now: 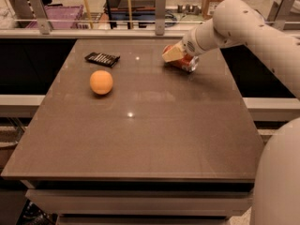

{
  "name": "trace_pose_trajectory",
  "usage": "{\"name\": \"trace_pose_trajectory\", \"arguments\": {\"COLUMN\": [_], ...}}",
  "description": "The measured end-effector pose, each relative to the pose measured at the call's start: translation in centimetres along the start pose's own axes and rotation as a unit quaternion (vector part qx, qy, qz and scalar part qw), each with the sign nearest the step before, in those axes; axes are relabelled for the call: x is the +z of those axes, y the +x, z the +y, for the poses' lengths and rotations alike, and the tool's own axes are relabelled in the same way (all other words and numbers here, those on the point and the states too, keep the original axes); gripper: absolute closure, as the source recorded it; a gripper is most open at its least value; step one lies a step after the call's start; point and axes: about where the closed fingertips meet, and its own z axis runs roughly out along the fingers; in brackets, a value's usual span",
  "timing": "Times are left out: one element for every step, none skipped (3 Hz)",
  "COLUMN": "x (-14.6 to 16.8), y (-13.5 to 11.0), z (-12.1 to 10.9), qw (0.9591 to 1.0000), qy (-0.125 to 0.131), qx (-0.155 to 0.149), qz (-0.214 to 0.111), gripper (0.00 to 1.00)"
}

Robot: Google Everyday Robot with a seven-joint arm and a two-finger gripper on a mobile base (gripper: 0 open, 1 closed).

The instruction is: Knock coke can over

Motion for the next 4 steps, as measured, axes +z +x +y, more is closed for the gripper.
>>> {"name": "trace_pose_trajectory", "arguments": {"x": [-0.06,0.14,0.06,0.33], "y": [-0.08,-0.07,-0.17,-0.12], "z": [-0.01,0.12,0.12,0.28], "qw": [1.0,1.0,1.0,1.0], "qy": [0.0,-0.002,-0.002,-0.004], "qx": [0.0,0.0,0.0,0.0], "qz": [0.0,0.001,0.001,0.002], "gripper": [0.59,0.36,0.13,0.0]}}
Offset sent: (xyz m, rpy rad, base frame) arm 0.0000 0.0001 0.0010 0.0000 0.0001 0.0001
